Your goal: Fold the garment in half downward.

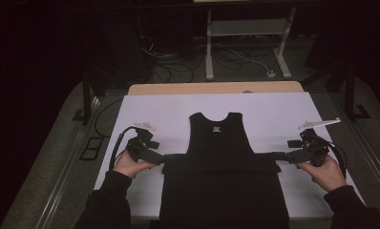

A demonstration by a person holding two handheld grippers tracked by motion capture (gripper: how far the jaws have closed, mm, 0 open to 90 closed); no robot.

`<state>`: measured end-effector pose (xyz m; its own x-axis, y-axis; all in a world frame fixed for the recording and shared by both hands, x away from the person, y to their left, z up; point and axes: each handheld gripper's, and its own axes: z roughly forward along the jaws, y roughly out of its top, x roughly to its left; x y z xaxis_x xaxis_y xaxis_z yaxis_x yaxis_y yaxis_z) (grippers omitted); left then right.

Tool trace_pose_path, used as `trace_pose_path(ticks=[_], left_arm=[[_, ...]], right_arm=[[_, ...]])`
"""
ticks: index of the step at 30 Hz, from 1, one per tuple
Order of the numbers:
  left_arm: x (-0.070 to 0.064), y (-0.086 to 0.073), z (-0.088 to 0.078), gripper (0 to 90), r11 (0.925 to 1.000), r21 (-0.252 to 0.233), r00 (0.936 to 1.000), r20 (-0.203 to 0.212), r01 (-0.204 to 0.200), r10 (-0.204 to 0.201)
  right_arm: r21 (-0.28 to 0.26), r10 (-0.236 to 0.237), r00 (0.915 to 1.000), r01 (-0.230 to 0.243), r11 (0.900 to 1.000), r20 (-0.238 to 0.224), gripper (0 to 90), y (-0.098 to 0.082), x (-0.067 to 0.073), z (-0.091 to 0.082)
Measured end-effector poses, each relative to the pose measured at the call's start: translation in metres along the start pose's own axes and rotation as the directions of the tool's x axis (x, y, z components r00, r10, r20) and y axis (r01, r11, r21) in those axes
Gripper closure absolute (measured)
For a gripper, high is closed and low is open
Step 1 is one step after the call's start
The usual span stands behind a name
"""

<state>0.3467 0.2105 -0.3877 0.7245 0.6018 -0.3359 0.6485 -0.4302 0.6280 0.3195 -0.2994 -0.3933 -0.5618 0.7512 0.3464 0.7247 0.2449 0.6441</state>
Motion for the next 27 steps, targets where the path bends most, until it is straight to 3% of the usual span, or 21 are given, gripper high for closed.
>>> trace_pose_path(ticks=[3,11,22,27], left_arm=[[0.000,0.004,-0.003,0.0,0.9999,-0.014,1.0000,-0.007,0.003,-0.003],[-0.001,0.017,-0.006,0.0,0.9996,0.005,0.9995,-0.013,-0.029,0.029],[0.006,0.029,-0.007,0.0,0.9998,0.013,0.9996,-0.022,-0.018,0.018],[0.006,0.034,-0.011,0.0,0.9993,0.019,0.9989,-0.032,-0.033,0.034]], right_arm=[[-0.008,-0.004,1.0000,0.004,1.000,0.000,0.0,0.005,0.000,-0.004],[-0.021,-0.027,0.9996,0.027,0.999,-0.001,0.0,0.019,-0.001,-0.012],[-0.020,-0.045,0.9989,0.045,0.999,0.015,0.0,0.037,-0.004,-0.016],[-0.025,-0.053,0.9985,0.054,0.998,0.016,0.0,0.044,-0.006,-0.016]])
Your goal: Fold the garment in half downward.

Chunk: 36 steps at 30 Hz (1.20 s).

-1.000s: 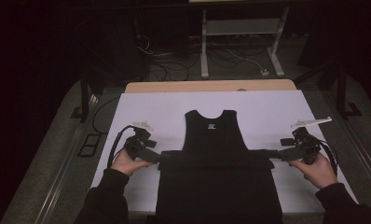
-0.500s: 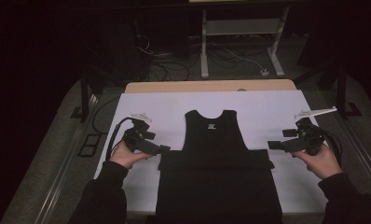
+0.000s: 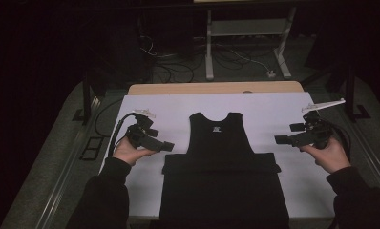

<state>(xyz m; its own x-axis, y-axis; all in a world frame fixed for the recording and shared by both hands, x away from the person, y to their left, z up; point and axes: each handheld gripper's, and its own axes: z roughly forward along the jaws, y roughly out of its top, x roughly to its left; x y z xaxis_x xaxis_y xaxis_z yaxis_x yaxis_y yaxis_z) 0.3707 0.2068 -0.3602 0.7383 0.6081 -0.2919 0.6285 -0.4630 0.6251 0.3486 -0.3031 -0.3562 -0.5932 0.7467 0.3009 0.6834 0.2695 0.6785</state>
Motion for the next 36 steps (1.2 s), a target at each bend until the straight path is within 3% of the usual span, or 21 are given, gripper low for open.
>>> trace_pose_path(ticks=[8,36], left_arm=[[0.003,0.011,-0.002,0.0,0.9999,0.002,0.9998,-0.014,-0.012,0.012],[0.021,0.046,0.014,0.0,0.9999,0.012,0.9996,-0.026,-0.010,0.011]], right_arm=[[0.013,-0.017,0.9998,0.017,1.000,0.006,0.0,0.012,-0.003,0.005],[0.047,-0.040,0.9992,0.040,0.998,-0.010,0.0,0.048,-0.007,0.036]])
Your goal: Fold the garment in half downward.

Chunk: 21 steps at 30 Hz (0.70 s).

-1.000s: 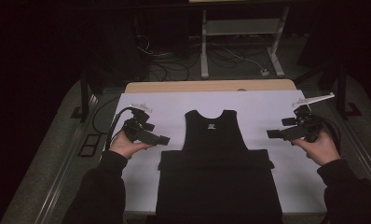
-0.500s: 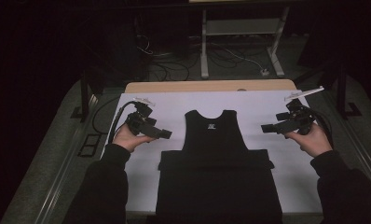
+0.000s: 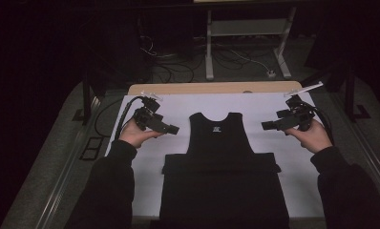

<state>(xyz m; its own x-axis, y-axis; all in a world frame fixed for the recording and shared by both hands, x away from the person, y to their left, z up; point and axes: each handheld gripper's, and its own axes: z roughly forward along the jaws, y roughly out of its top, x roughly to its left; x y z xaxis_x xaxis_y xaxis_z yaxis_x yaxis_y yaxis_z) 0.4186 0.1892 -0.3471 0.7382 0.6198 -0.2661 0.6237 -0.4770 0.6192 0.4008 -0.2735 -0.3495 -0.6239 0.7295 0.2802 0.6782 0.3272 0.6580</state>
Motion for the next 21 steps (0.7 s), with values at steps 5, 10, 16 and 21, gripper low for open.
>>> trace_pose_path(ticks=[5,10,16,21], left_arm=[[0.004,0.004,0.006,0.0,1.0000,0.005,1.0000,0.003,-0.003,0.003],[0.006,0.004,0.011,0.0,1.0000,0.003,1.0000,0.002,0.003,-0.003],[0.011,0.005,0.020,0.0,0.9999,-0.007,0.9998,0.011,0.015,-0.015],[0.014,0.006,0.027,0.0,0.9993,-0.027,0.9996,0.011,0.027,-0.027]], right_arm=[[0.015,-0.011,0.9999,0.011,1.000,-0.002,0.0,0.006,0.001,0.008],[0.014,-0.009,0.9999,0.009,1.000,-0.008,0.0,0.012,0.001,0.017],[0.017,-0.016,0.9996,0.016,1.000,-0.021,0.0,0.016,0.003,0.029],[0.018,-0.011,0.9995,0.011,1.000,-0.029,0.0,0.018,0.002,0.039]])
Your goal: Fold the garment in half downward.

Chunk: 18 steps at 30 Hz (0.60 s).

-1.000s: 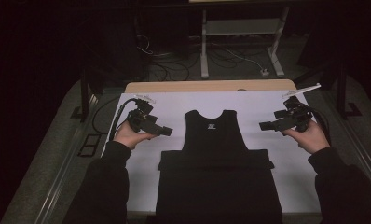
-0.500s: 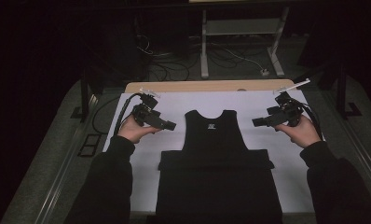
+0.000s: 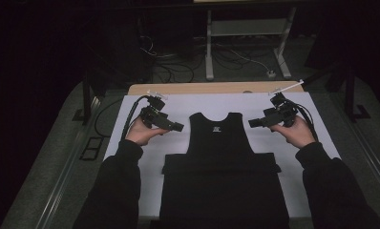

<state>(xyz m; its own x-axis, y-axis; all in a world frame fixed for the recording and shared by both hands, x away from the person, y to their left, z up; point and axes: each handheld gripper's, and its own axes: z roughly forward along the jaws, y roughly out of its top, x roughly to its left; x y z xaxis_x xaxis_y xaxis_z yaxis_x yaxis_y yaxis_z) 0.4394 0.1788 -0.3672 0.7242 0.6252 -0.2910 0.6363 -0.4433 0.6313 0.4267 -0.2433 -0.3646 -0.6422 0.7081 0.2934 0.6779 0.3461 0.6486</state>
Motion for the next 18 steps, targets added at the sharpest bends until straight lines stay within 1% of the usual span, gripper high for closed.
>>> trace_pose_path(ticks=[3,7,9,14,18], left_arm=[[0.003,0.000,0.004,0.0,1.0000,-0.005,1.0000,0.000,0.000,0.000],[0.006,0.001,0.008,0.0,0.9999,-0.009,0.9999,0.000,0.013,-0.013],[0.007,0.001,0.010,0.0,0.9999,-0.008,0.9999,-0.003,0.011,-0.011],[0.009,0.001,0.015,0.0,0.9995,-0.019,0.9997,-0.003,0.023,-0.023],[0.010,0.000,0.021,0.0,0.9995,-0.018,0.9997,0.006,0.026,-0.026]], right_arm=[[0.002,0.004,1.0000,-0.004,1.000,-0.004,0.0,0.000,-0.002,0.006],[-0.003,0.017,0.9997,-0.017,1.000,-0.016,0.0,0.000,-0.005,0.012],[-0.002,0.021,0.9997,-0.021,1.000,-0.014,0.0,0.000,-0.006,0.015],[0.002,0.030,0.9995,-0.030,1.000,-0.015,0.0,-0.001,-0.011,0.021],[0.002,0.043,0.9990,-0.043,0.999,-0.013,0.0,-0.003,-0.016,0.027]])
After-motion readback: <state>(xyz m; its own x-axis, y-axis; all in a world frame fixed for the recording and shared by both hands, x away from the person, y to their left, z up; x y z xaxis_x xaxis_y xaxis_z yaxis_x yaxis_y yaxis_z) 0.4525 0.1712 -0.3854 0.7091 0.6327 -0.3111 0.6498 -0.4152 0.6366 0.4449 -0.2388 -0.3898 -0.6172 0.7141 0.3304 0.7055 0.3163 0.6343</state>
